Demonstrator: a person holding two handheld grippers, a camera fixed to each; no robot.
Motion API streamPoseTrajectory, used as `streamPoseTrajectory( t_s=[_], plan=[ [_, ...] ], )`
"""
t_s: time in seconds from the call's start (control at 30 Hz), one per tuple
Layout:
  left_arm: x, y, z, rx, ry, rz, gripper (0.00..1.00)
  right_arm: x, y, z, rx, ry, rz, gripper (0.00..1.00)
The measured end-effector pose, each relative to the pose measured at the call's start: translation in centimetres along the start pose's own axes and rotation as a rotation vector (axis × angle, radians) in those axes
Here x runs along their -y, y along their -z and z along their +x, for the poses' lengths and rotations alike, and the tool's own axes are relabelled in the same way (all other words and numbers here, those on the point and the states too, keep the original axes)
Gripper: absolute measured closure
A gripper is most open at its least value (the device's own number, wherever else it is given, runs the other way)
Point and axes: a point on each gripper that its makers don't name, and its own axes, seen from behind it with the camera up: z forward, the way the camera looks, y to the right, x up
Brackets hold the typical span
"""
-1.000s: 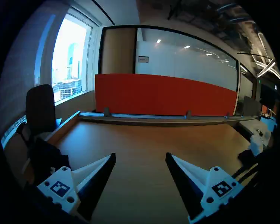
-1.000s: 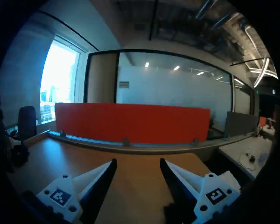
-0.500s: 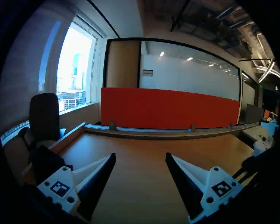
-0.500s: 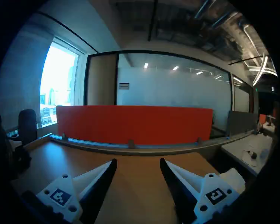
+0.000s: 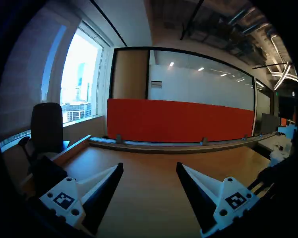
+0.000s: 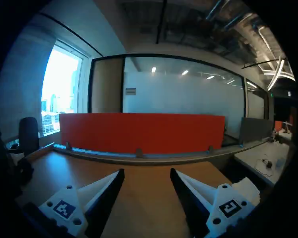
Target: Fold towel
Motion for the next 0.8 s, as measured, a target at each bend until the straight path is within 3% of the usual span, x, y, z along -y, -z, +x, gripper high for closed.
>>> streamPoseTrajectory(
  t_s=[0.2,0.5,0.8],
  plan=[
    [-0.3,0.3,-0.8,-0.030,-0.017,-0.002,0.01,-0.6,0.8,-0.1,0.006,-0.013,-0.009,0.11],
    [0.2,0.4,-3.3,-0.043,-0.014,0.008,0.01,-1.5,1.1,-0.4,0.013,-0.024,-0.028,0.11],
    [0.5,-0.2,-6.2,-0.069,-0.020,-0.007,0.01,-1.1,1.1,-1.7,-0.013,-0.023,-0.030,0.11]
  ],
)
